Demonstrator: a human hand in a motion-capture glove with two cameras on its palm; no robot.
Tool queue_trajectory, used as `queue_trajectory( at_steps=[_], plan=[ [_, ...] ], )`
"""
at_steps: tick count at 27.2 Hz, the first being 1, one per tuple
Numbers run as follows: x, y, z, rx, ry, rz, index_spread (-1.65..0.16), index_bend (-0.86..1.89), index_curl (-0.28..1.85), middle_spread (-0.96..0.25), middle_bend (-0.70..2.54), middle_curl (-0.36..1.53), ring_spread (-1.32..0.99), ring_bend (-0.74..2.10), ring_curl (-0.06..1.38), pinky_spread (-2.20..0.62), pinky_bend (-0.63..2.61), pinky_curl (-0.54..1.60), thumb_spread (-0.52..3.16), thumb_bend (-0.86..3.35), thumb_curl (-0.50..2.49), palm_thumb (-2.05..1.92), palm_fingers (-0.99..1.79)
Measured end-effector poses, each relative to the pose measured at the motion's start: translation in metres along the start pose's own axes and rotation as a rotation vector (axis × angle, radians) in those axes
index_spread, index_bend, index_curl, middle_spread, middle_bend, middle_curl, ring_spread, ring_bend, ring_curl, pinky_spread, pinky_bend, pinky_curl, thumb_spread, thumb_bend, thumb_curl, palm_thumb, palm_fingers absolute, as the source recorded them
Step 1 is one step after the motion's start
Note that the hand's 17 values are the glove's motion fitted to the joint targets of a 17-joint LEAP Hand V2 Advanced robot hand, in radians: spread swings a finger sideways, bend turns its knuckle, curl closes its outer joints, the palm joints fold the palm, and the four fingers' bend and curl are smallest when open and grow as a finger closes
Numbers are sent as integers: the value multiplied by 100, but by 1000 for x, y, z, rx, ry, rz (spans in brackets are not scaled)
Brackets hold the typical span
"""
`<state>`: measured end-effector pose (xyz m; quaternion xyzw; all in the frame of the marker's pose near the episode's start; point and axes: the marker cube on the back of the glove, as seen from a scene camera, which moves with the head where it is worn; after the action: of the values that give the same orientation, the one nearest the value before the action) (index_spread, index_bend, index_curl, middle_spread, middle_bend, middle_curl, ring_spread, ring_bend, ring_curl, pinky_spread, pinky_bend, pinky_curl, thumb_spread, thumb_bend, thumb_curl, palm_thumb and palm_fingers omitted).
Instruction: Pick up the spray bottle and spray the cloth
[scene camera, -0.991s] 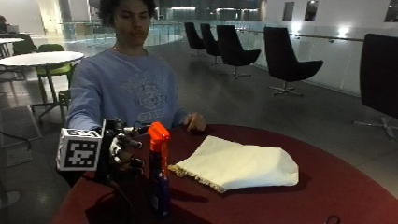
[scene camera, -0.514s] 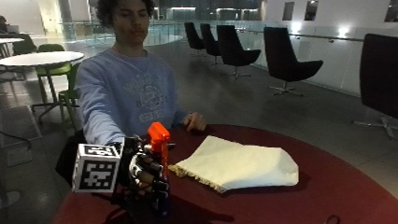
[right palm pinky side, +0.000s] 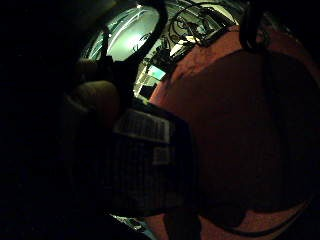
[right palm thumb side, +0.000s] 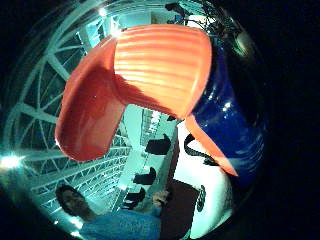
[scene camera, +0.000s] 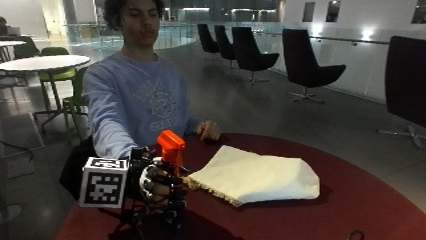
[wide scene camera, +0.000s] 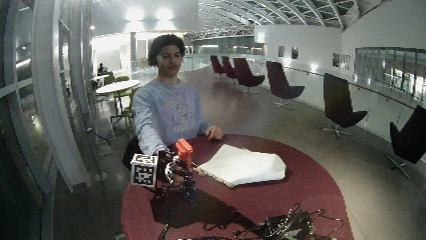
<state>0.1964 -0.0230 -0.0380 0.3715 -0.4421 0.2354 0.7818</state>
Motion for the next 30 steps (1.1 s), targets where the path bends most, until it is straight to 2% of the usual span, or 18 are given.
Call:
queue_trajectory(
  at_steps=[5, 16, 22, 30],
  plan=[
    [-12, 5, -4, -114, -32, -40, -28, 16, 32, -8, 28, 41, -7, 46, 34, 19, 24, 32, 85, 1, 50, 101, 102],
    [-62, 25, 2, -553, 5, -10, -25, 14, 35, -8, 26, 43, -7, 47, 37, 16, 23, 34, 76, -3, 55, 100, 110],
    [-78, 45, 17, -667, -58, 106, -23, 14, 35, -7, 27, 45, -6, 47, 38, 15, 25, 35, 73, -2, 57, 100, 112],
    [-82, 57, 39, -777, 54, 193, -22, 14, 36, -6, 25, 45, -5, 48, 39, 14, 26, 36, 69, -3, 59, 101, 112]
  ],
)
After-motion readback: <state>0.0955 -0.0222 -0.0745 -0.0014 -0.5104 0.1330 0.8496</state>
